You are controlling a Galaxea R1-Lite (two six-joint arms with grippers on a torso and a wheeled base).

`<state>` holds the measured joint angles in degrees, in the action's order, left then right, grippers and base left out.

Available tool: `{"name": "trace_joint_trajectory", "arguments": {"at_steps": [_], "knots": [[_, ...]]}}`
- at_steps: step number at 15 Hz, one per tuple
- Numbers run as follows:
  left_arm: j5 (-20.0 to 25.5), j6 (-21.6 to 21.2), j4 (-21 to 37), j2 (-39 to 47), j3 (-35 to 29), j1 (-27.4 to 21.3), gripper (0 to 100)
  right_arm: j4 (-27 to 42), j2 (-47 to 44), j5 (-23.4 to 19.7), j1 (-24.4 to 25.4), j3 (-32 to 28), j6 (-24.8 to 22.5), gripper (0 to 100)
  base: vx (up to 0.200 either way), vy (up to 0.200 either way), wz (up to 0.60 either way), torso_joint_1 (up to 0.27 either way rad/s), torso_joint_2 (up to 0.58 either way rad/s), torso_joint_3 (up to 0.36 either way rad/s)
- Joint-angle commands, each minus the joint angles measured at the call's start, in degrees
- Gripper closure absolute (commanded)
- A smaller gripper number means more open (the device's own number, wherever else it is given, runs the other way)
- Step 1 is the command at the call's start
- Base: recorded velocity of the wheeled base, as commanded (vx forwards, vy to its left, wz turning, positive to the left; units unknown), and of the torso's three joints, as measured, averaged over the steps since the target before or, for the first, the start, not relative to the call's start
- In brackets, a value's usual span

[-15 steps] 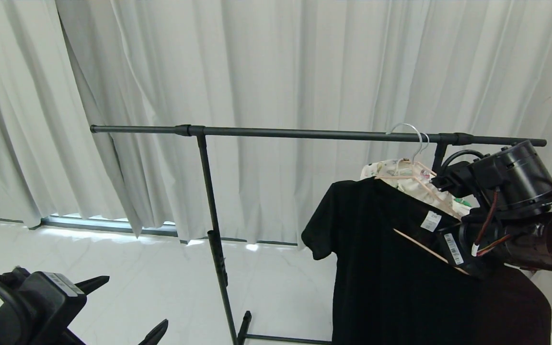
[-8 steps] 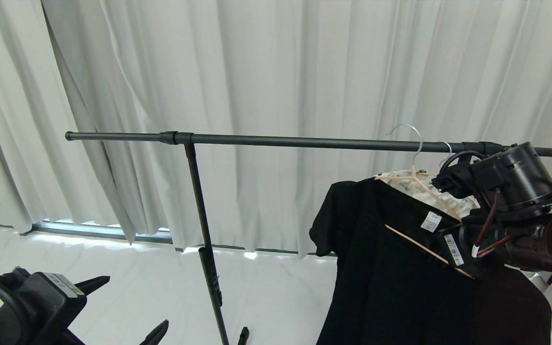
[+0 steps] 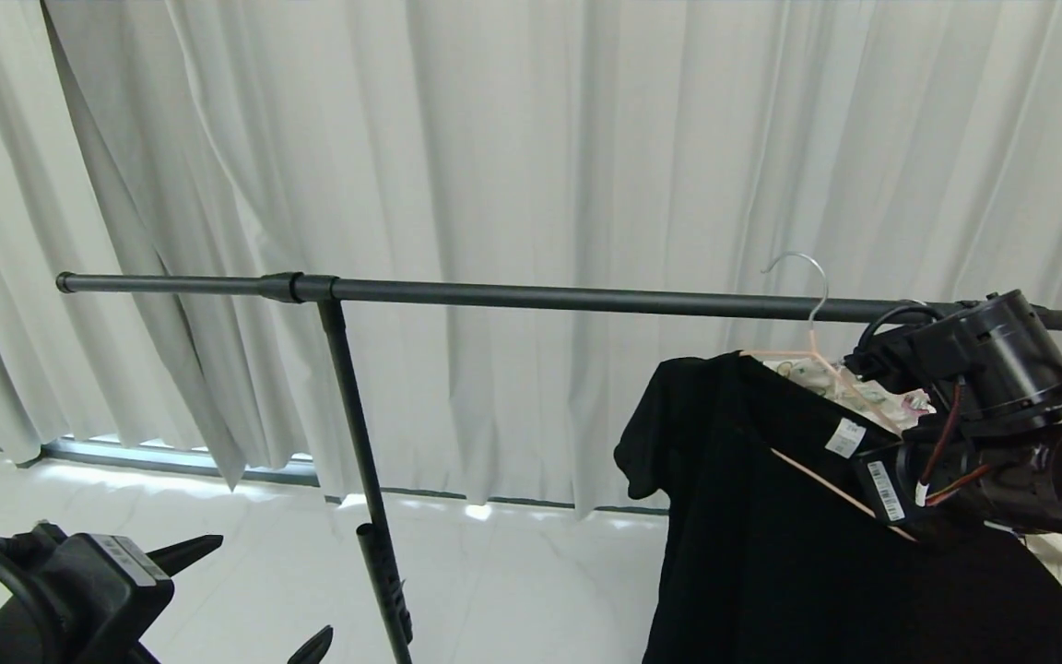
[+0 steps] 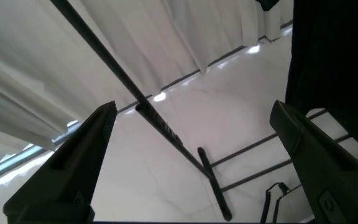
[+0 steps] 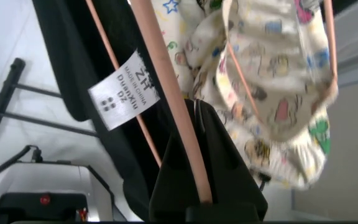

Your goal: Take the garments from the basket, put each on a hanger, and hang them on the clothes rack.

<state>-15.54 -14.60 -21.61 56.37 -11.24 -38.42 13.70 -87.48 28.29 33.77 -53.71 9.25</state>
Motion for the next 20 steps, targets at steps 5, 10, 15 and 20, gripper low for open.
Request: {"name": "trace_joint_trajectory", "arguments": {"at_steps": [5, 10, 15, 20], "knots": [[0.0, -2.0, 0.0, 0.1, 0.2, -0.1, 0, -0.2, -0.9, 1.1, -1.7, 1.3, 0.9, 100, 0.000, 0.000, 0.00, 0.000, 0.00, 0.000], [0.0, -2.2, 0.0, 0.1, 0.0, 0.0, 0, -3.1, -5.2, 1.3, -4.4, 1.1, 1.7, 100, 0.000, 0.000, 0.00, 0.000, 0.00, 0.000], [-0.1, -2.9, 0.0, 0.0, 0.0, 0.0, 0, -3.9, -9.4, 1.9, -4.4, 0.5, 3.1, 100, 0.000, 0.000, 0.00, 0.000, 0.00, 0.000], [-0.1, -3.1, 0.0, -0.1, 0.0, 0.0, 0, -4.0, -10.7, 2.4, -4.4, 0.5, 4.9, 100, 0.000, 0.000, 0.00, 0.000, 0.00, 0.000]]}}
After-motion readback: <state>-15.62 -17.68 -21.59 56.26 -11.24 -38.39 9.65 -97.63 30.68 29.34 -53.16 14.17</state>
